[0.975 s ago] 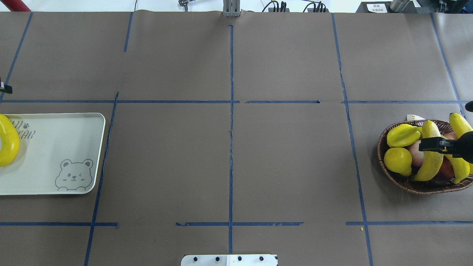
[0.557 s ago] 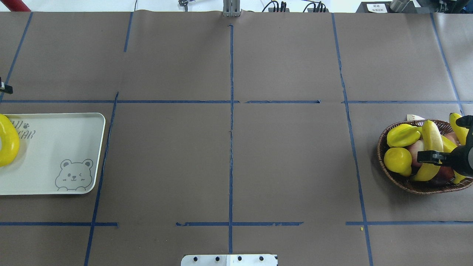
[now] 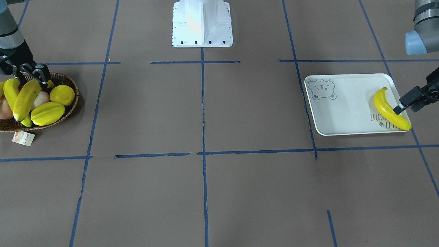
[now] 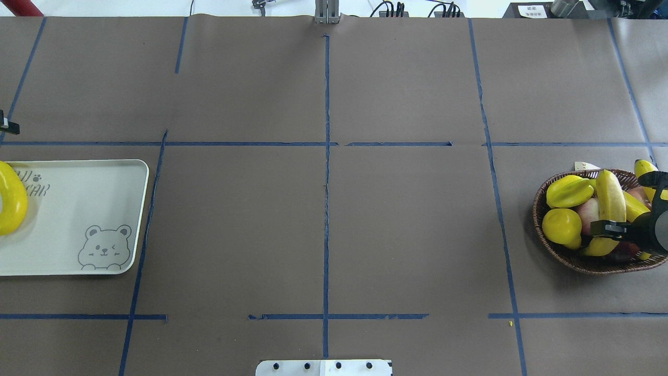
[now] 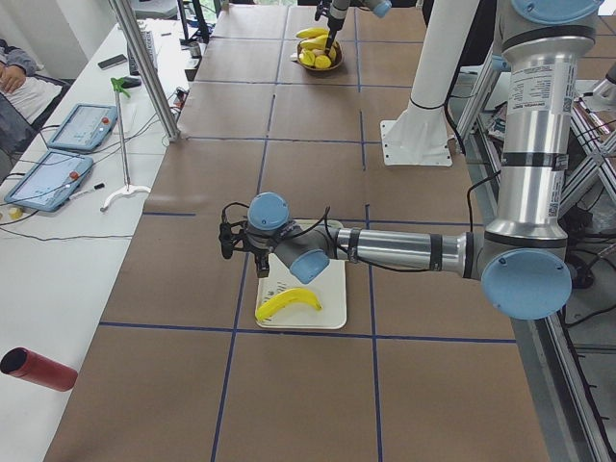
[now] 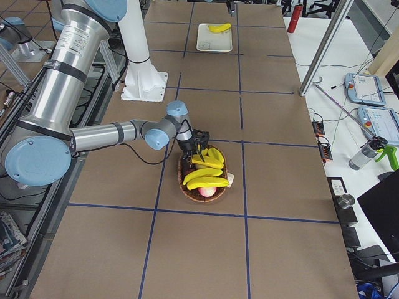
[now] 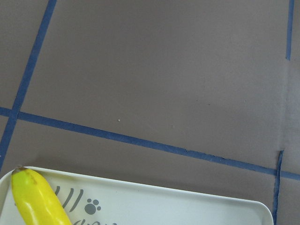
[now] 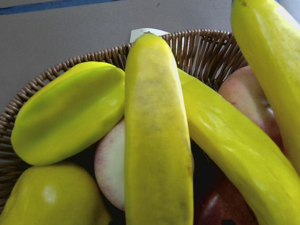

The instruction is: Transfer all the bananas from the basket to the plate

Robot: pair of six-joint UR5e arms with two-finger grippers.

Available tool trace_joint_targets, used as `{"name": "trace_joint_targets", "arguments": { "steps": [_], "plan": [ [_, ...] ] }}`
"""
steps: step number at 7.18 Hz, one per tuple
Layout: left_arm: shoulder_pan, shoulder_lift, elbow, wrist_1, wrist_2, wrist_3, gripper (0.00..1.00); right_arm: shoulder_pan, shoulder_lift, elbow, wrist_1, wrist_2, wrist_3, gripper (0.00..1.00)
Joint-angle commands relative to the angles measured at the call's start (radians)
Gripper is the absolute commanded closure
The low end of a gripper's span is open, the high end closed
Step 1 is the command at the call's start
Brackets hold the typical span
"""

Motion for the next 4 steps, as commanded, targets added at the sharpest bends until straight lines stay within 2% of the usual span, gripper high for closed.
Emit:
{"name": "trace_joint_targets", "arguments": {
  "steps": [1,2,3,4],
  "plan": [
    [0.001,0.0,0.0,0.0,0.0,0.0,0.0,-0.004,0.003,0.001,0.001,0.006,-0.001,0.45],
    [0.001,0.0,0.0,0.0,0.0,0.0,0.0,-0.003,0.003,0.002,0.006,0.007,-0.002,0.83],
    [0.001,-0.001,0.002,0.001,0.0,0.0,0.0,-0.001,0.002,0.005,0.006,0.007,-0.005,0.94],
    [0.001,-0.001,0.002,0.001,0.0,0.0,0.0,0.005,-0.006,0.024,0.006,0.009,-0.015,0.98]
  ]
}}
